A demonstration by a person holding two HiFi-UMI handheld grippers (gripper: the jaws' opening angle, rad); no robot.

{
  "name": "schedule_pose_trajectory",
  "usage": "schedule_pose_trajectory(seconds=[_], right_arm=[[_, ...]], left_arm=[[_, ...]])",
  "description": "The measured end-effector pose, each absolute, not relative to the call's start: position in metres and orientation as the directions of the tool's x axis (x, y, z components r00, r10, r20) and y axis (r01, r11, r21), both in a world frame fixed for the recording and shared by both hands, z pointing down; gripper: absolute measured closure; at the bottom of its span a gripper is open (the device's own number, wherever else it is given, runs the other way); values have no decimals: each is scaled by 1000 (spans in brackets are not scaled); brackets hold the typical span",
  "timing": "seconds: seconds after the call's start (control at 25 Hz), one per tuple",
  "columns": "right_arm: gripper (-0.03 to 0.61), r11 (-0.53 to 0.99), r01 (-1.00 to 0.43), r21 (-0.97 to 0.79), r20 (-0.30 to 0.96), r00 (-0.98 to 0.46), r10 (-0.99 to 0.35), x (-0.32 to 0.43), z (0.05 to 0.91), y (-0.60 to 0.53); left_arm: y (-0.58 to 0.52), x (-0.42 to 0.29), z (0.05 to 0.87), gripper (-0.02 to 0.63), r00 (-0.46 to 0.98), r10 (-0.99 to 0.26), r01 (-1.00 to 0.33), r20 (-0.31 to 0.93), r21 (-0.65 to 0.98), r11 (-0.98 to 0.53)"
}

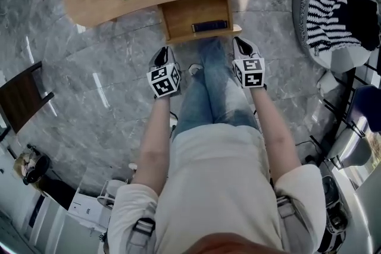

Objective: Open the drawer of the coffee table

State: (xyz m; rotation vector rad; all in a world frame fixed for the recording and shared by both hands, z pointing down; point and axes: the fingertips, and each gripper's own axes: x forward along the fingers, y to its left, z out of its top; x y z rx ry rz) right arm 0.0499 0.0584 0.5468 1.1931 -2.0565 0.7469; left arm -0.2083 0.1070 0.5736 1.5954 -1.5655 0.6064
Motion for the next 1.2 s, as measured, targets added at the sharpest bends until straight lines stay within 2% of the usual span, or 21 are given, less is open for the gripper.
schedule_pose_trajectory(seconds=[0.08, 0.72, 1.2], right_arm=[[578, 447, -880, -164, 738, -410, -536, 41, 523, 57], [578, 563, -796, -224, 576, -574, -582, -3, 375, 67], [580, 615, -749, -245, 455, -649, -609, -17, 307, 72]], left_arm=[[103, -206, 549, 614, 115, -613, -973, 781, 212, 87], [106, -188, 416, 615, 144, -730, -965, 668, 259, 47], [98, -169, 342, 615, 198, -790, -957, 580, 289, -28]])
